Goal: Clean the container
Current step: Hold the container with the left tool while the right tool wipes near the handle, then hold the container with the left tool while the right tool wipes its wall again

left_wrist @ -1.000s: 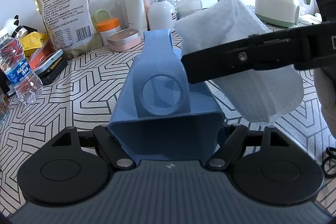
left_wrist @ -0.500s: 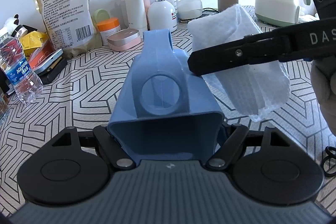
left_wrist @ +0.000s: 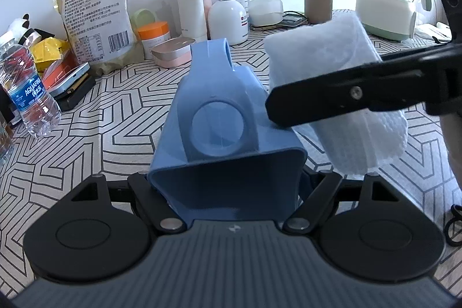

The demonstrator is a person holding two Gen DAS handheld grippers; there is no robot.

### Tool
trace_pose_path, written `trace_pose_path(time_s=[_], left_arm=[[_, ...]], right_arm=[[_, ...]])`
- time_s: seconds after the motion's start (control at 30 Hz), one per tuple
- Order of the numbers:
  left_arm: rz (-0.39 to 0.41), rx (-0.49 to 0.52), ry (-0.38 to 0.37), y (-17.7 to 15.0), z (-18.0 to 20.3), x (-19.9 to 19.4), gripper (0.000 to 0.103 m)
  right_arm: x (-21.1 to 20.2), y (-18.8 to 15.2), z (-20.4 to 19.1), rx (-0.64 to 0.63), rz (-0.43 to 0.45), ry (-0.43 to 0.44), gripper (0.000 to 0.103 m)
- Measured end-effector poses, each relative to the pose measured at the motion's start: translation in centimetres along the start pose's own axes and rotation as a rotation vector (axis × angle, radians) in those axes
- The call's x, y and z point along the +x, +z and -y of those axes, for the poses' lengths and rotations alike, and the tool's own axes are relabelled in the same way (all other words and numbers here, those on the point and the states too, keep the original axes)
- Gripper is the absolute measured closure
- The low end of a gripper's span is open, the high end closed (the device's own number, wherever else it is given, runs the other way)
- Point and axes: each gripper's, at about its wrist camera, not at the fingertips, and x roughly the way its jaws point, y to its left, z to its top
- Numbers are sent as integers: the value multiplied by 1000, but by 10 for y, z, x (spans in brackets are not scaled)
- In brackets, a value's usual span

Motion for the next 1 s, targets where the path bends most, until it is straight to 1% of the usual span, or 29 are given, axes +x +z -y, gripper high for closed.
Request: trace_pose_path(time_s=[0.17, 0.23, 0.4, 0.53, 0.6, 0.7, 0.87, 1.0], left_arm=[[4, -18, 1, 0, -4, 0, 25], [8, -10, 3, -1, -2, 0, 25], [13, 8, 6, -1, 0, 0, 26], [16, 13, 8, -1, 0, 0, 26], [16, 15, 9, -2, 3, -2, 26], [11, 15, 10, -2, 5, -1, 26], [10, 8, 7, -1, 4, 0, 27], [12, 6, 6, 0, 0, 2, 28]], right_arm=[[1, 0, -4, -21, -5, 25, 72], [1, -1, -5, -31, -7, 36, 72], [0, 0, -8, -16, -8, 145, 72], [4, 1, -10, -28, -9, 147, 73], [4, 2, -7, -24, -4, 128, 75], [4, 3, -3, -12, 2, 110, 75], [6, -1, -11, -34, 16, 86, 76], [6, -1, -10, -36, 9, 104, 76]])
